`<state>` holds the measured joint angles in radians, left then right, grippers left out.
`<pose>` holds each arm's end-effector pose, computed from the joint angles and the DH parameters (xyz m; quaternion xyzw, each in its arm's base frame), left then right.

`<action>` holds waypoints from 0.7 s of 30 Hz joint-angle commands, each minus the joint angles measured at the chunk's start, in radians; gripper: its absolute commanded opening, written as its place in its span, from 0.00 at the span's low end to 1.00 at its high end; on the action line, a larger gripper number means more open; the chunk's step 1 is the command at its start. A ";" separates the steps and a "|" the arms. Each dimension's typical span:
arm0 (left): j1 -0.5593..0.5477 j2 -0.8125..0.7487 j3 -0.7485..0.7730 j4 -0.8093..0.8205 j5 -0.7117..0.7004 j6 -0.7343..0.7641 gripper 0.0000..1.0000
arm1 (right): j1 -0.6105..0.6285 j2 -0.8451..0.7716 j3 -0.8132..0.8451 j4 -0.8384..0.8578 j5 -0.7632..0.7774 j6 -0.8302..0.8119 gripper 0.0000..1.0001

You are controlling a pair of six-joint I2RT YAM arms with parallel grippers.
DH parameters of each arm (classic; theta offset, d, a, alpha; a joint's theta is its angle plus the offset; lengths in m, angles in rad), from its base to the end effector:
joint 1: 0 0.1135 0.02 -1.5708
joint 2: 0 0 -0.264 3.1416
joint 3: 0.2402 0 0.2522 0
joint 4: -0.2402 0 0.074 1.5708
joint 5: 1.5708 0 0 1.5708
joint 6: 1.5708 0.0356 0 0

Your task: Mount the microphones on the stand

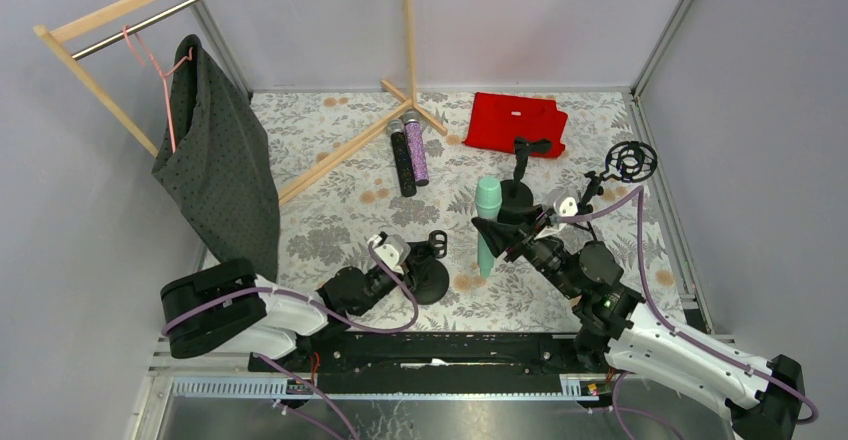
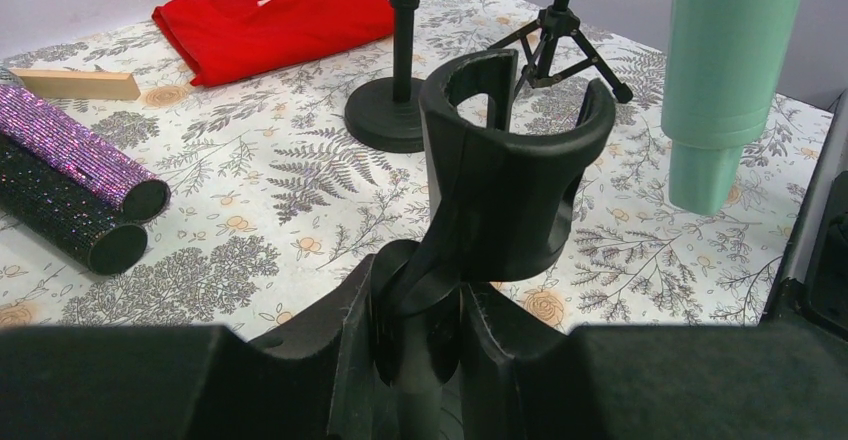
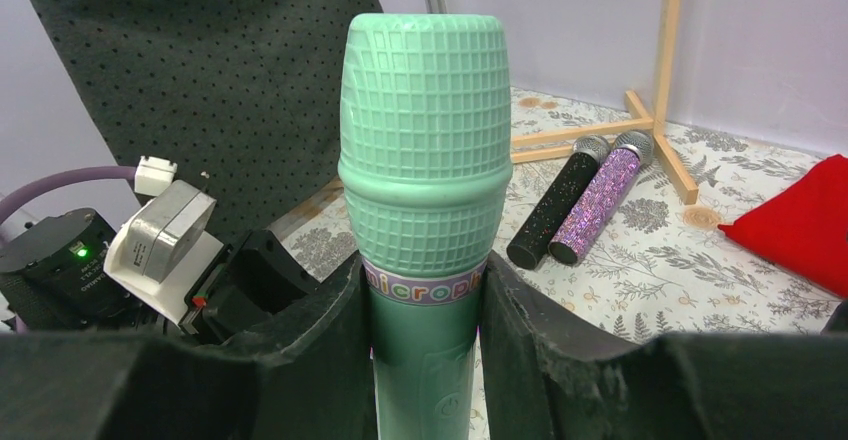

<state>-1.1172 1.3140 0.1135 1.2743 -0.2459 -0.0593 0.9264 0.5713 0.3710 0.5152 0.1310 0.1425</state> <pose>0.0980 -0.1812 0.1702 0.2633 0.6284 -0.3341 0.6513 0.0961 0.1202 0.3002 -0.1750 0.5620 0.3782 0.7145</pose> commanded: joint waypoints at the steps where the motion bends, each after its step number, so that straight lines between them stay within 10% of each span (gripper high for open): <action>1: -0.001 0.030 0.030 0.041 0.029 -0.009 0.07 | -0.003 -0.006 0.045 0.092 -0.028 -0.028 0.00; 21: -0.001 0.028 -0.037 0.086 0.058 -0.034 0.00 | -0.003 0.122 0.179 0.315 -0.244 -0.231 0.00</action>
<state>-1.1164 1.3483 0.0994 1.3399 -0.2268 -0.0650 0.9264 0.6807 0.4370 0.7792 -0.1249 -0.0792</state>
